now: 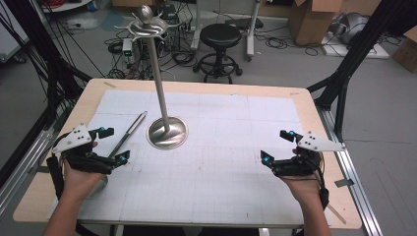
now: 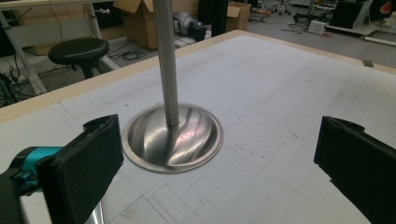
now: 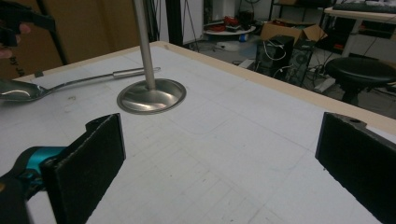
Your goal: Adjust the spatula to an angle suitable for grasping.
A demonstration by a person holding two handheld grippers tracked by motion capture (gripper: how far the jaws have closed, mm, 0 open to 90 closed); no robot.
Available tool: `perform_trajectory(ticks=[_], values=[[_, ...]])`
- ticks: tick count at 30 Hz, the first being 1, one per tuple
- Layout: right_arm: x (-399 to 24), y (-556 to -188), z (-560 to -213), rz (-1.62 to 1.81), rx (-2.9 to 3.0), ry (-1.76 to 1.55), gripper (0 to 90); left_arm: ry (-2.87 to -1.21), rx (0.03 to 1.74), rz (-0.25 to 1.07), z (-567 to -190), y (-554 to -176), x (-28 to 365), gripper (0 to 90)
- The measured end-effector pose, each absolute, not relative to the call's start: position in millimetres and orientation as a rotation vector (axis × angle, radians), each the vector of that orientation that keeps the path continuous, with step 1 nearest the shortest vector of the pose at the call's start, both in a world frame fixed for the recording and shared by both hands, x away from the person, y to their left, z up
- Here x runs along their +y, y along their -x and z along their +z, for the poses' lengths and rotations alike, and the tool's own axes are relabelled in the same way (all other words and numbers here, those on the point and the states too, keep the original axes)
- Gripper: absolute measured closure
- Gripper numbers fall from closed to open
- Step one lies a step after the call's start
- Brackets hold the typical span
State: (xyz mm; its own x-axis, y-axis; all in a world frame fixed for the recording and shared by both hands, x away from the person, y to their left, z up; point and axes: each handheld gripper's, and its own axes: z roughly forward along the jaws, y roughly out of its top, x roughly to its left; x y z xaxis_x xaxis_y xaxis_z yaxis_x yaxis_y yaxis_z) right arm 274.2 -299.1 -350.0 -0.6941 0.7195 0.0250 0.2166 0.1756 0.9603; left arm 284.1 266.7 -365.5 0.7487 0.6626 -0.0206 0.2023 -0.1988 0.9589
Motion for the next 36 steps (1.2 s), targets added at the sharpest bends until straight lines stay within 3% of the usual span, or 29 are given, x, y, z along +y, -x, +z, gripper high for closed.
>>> perform_trajectory(ticks=[36], values=[[-297.1, -276.1, -347.7, 1.530, 2.028, -0.880, 0.3, -1.781, 0.687, 0.489, -369.6, -289.8, 268.0, 1.7]])
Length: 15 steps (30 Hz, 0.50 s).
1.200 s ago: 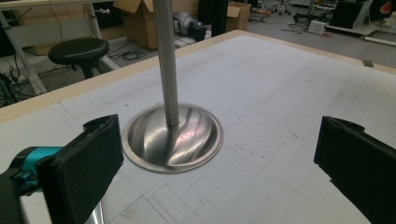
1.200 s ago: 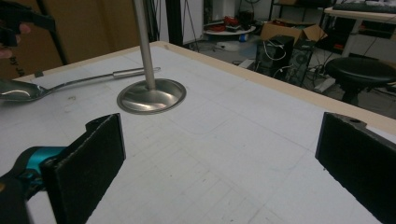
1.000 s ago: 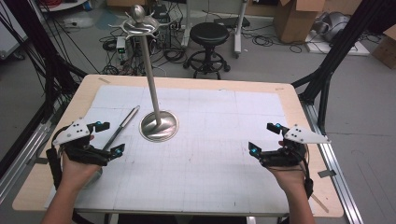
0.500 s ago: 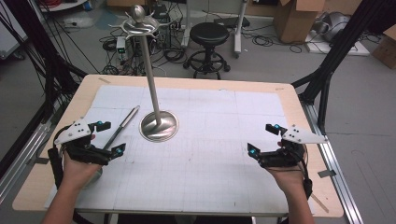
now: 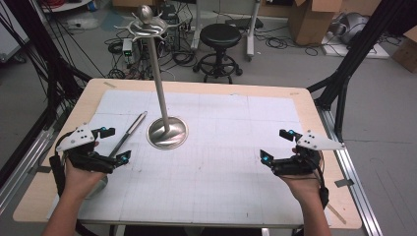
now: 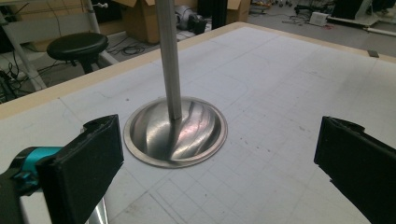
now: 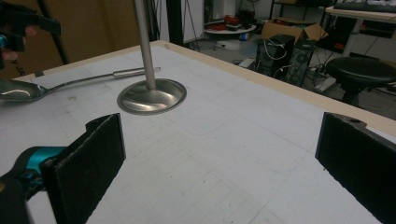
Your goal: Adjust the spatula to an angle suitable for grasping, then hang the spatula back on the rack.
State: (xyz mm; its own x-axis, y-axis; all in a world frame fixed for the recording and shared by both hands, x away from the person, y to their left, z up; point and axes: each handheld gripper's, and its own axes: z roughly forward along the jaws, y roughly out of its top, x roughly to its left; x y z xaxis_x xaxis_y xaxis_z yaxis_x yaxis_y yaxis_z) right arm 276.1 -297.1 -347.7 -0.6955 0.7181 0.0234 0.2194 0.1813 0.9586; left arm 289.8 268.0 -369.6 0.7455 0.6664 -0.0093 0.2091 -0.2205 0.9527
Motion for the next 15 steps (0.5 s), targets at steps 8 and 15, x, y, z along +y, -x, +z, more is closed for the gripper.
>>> perform_trajectory(ticks=[8, 15], values=[[-297.6, -276.7, -346.7, 1.532, 2.028, -0.877, 0.3, -1.799, 0.708, 0.480, -371.3, -293.9, 269.9, 1.7], [-297.4, -277.8, -350.3, 1.525, 2.043, -0.890, 0.3, -1.803, 0.753, 0.477, -371.5, -302.4, 272.2, 1.7]])
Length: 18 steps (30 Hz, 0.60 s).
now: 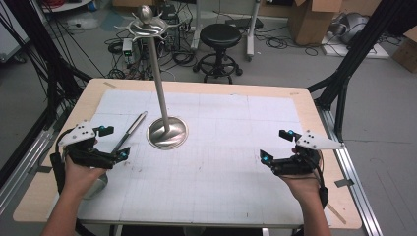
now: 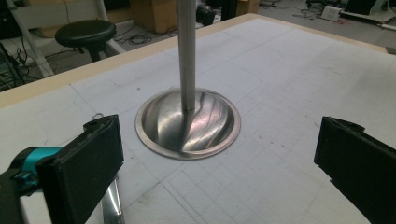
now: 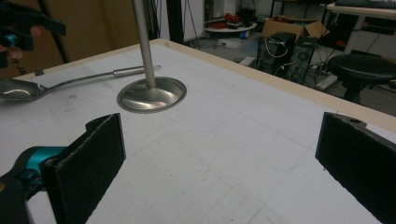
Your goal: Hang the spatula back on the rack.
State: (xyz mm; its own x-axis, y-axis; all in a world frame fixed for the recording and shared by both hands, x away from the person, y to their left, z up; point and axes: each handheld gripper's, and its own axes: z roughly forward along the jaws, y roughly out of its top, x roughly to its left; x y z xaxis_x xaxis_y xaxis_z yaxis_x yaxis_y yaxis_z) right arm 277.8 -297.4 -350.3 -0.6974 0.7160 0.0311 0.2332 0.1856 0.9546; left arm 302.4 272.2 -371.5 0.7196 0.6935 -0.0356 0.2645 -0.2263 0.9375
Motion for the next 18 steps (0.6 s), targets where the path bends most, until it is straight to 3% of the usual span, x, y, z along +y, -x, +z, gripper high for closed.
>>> perform_trajectory(ticks=[18], values=[[-293.8, -280.1, -355.6, 1.521, 2.066, -0.890, 0.3, -1.919, 0.878, 0.469, -358.8, -348.8, 261.9, 1.7]])
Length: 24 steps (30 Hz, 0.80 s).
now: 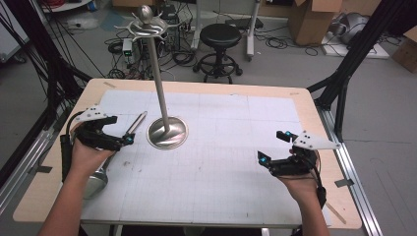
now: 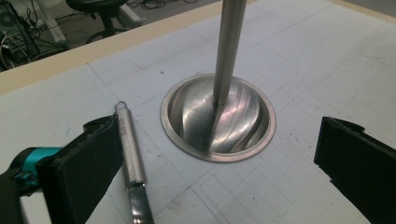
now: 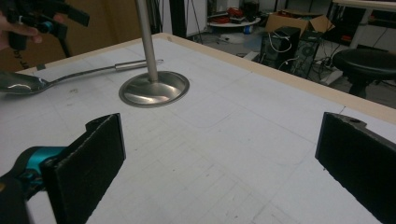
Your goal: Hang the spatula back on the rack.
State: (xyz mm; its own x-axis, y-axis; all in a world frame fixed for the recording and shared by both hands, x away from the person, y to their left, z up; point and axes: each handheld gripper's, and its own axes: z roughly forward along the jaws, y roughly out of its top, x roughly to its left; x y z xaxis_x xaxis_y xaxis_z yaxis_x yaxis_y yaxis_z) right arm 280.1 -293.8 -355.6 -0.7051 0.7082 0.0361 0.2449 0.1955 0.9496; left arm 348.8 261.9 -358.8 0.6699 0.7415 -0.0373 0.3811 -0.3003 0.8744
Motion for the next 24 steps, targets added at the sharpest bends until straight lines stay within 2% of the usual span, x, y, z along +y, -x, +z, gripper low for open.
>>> perform_trajectory(ticks=[7, 18, 24], values=[[-294.0, -281.2, -357.2, 1.519, 2.070, -0.899, 0.3, -1.988, 0.962, 0.466, -358.0, -371.8, 255.2, 1.7], [-294.5, -283.1, -360.0, 1.519, 2.080, -0.909, 0.3, -2.110, 1.165, 0.411, -387.7, -407.6, 255.2, 1.7], [-294.8, -284.2, -362.1, 1.516, 2.085, -0.914, 0.3, -2.180, 1.200, 0.401, -390.1, -424.3, 249.0, 1.7]])
